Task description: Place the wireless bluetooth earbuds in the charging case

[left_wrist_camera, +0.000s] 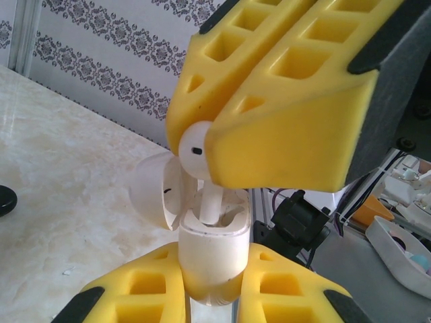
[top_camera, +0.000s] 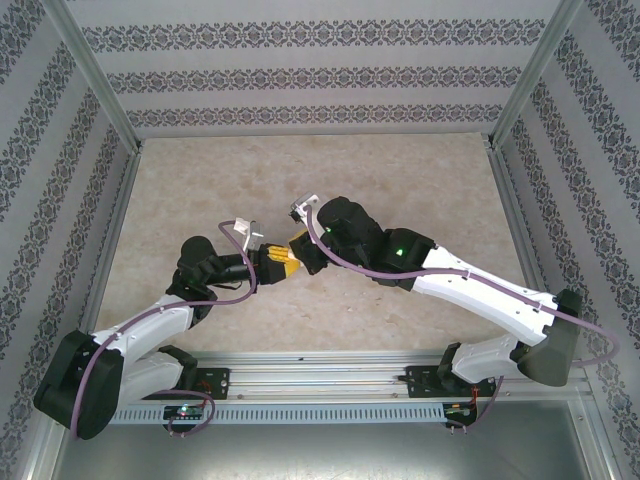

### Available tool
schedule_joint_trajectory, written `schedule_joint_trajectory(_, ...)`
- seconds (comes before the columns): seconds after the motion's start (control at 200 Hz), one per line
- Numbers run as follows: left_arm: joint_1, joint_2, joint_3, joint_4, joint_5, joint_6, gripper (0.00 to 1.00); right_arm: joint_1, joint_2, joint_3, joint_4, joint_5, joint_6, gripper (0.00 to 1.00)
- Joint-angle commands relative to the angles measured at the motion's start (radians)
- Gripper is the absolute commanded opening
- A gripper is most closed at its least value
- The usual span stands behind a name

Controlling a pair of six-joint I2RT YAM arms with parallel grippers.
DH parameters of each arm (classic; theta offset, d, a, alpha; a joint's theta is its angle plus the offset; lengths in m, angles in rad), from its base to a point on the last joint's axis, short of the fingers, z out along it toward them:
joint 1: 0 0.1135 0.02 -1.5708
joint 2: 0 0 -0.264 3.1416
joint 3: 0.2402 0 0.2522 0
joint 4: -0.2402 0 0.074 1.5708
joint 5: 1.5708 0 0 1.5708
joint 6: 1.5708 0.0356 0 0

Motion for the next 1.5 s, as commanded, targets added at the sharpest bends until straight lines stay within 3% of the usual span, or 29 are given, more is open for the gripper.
schedule_joint_trajectory(0.0, -0.006, -0.027, 0.000, 0.061, -0.010, 0.010, 0.00, 0.013, -0.006, 0.009, -0.111, 0.014, 0.003, 0.10)
schedule_joint_trajectory(0.919, -0.009, -0.028, -0.005, 0.056, -0.009, 0.015, 0.00, 0.008, 0.039, 0.055, -0.145, -0.032, 0.008, 0.11)
schedule_joint_trajectory(1.494, -0.009, -0.031, -0.007, 0.052, -0.008, 0.018, 0.00, 0.000, 0.062, 0.108, -0.186, -0.010, 0.061, 0.44)
